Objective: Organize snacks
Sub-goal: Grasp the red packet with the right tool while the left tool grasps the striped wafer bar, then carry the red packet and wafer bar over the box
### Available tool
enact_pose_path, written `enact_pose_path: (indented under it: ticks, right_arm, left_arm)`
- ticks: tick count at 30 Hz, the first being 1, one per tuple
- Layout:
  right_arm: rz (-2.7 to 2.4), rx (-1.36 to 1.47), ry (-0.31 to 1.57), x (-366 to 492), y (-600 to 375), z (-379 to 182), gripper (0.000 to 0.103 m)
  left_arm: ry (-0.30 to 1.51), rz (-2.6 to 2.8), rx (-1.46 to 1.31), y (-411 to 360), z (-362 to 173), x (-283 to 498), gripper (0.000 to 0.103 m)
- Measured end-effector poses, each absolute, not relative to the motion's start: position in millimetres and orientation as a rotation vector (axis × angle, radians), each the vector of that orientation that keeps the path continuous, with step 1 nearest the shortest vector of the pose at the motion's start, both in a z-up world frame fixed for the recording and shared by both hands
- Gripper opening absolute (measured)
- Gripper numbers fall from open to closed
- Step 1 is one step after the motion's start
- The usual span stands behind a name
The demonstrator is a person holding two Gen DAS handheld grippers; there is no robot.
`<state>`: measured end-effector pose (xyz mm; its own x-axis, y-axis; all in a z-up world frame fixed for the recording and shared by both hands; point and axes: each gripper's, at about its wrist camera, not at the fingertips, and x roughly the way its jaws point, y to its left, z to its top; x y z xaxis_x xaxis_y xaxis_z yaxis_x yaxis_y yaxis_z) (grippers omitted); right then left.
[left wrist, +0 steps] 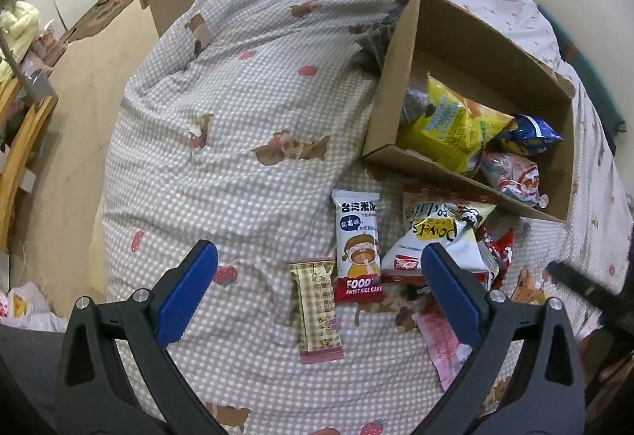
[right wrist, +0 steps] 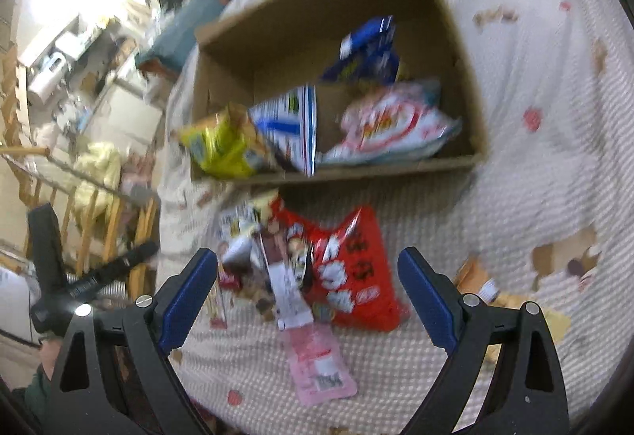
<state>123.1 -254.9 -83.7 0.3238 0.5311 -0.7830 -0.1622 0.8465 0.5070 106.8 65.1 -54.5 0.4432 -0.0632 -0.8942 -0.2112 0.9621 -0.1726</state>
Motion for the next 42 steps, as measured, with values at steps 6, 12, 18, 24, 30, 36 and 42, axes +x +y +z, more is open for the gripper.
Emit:
enact_pose_path:
  ticks: [6,12,18,24,30,36,42]
  right_arm:
    - [0.348,0.387,1.277,136,-265,-121,0.09]
    - [0.393,0.42,1.348,147,-259,-143,0.084]
    - [0.435,0.364,1.4,149,-239,-163,0.084]
    - [0.475,0.317,1.37,144,-231,-152,0.048]
    - [0.455,0.292,1.314,134,-242,-133,0.04]
    - [0.401,0.214,1.239,115,-257,-110,0.039]
    - [0.389,0.238,1.184,107,-284,-93,0.039]
  left_arm:
    - [1.144,0.115,-0.302,71,-61,109,0.101]
    - [1.179,0.138,-0.308,75,-69,110,0.101]
    - [1.28,0.133,-0.295,72,-95,110,0.101]
    - [1.4,0.081,-0.291,59,-128,107,0.067]
    - [1.43,0.062,-0.248,48,-141,106,0.066]
    - [1.443,0.075,-0.188,35,-153,111,0.052]
    - [1.428,0.097,-0.171,29,-155,111,0.023]
